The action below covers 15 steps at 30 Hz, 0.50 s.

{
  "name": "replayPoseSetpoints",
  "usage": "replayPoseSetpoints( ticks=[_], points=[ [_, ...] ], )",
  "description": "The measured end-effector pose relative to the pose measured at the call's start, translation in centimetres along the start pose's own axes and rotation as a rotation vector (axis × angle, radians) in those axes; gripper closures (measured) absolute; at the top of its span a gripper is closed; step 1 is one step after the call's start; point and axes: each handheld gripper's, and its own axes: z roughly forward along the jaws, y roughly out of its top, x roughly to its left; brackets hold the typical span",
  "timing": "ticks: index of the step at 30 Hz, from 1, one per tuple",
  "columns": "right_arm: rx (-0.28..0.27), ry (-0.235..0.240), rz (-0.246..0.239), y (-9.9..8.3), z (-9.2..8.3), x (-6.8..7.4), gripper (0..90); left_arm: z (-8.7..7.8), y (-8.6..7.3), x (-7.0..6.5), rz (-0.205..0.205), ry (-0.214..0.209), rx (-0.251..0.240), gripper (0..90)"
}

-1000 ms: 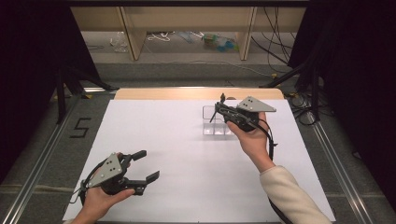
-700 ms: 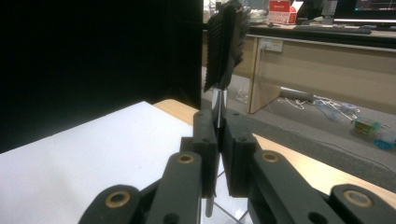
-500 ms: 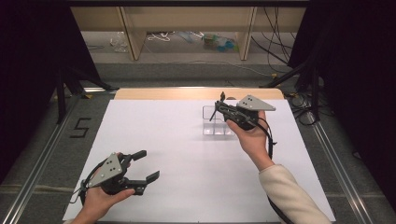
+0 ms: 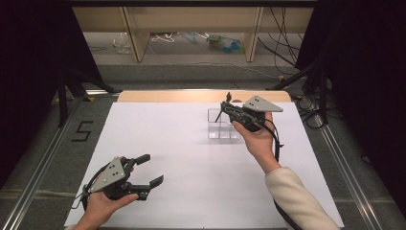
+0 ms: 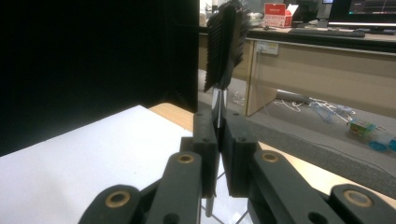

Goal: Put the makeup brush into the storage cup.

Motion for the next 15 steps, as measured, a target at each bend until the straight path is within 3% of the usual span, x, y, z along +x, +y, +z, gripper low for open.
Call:
replayPoseSetpoints(
  ticks=[4, 10, 11, 15],
  points=[
    [0.01, 0.001, 0.02, 0.07, 0.02, 0.04, 85.4, 0.0, 0.0, 0.01, 0.002, 0.001, 0.0, 17.4],
    [-0.005, -0.008, -0.002, 0.17, 0.17, -0.23, 85.4, -0.01, 0.0, 0.02, 0.002, 0.001, 0.001, 17.4],
    [0.013, -0.004, 0.021, 0.16, 0.13, -0.1, 85.4, -0.01, 0.0, 0.01, 0.002, 0.001, 0.0, 17.4],
    [-0.004, -0.014, -0.005, 0.18, 0.32, -0.3, 85.4, 0.08, -0.04, 0.04, -0.001, -0.007, -0.012, 17.4]
  ],
)
